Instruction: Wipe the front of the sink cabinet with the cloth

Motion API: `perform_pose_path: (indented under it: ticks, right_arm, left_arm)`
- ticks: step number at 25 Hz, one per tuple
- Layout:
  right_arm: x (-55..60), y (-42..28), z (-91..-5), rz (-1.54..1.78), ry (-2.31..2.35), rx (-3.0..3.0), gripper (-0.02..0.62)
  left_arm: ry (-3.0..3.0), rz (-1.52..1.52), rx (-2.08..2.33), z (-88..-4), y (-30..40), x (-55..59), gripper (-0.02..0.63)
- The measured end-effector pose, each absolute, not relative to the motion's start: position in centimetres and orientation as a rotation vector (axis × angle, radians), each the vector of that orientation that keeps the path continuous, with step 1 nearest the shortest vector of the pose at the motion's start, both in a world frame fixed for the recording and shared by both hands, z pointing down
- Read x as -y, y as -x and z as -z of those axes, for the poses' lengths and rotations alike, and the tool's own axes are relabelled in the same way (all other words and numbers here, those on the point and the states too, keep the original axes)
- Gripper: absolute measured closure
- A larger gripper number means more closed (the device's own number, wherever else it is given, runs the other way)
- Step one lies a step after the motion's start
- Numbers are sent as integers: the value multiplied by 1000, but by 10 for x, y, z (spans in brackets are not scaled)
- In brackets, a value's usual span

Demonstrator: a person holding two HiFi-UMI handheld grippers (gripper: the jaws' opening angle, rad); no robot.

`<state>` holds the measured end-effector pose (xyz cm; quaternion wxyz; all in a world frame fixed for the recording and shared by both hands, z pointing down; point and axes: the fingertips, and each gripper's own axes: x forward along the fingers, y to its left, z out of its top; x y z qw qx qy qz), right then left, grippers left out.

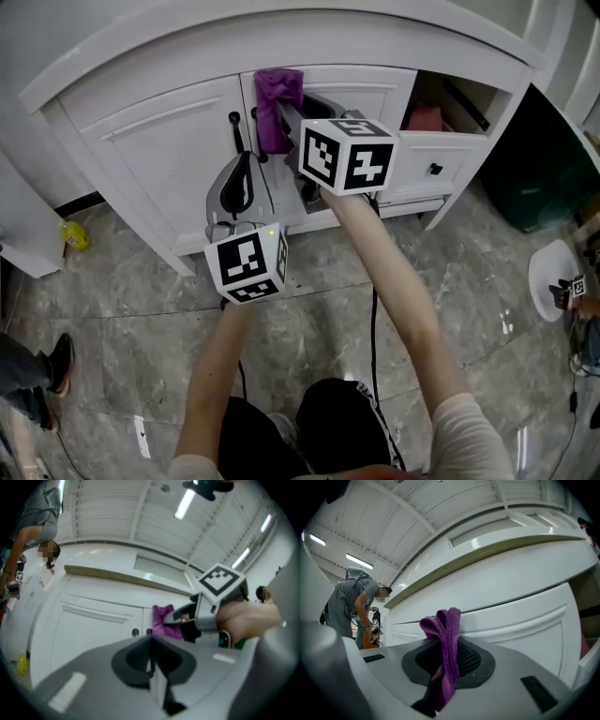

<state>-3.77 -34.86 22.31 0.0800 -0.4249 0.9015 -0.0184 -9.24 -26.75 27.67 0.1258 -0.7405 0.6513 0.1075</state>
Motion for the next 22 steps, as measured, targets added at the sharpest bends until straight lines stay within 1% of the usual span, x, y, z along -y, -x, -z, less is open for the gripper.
perform_pose_path:
  ticks: [17, 22]
  right_arm:
    - [378, -151, -223, -32, 1805, -2383, 540]
    - [381, -191, -222, -31, 1905, -2317, 540]
  left_arm:
    - [2160, -352, -1892, -272, 86, 260, 601]
    - [2151, -344, -1889, -271, 87, 255, 601]
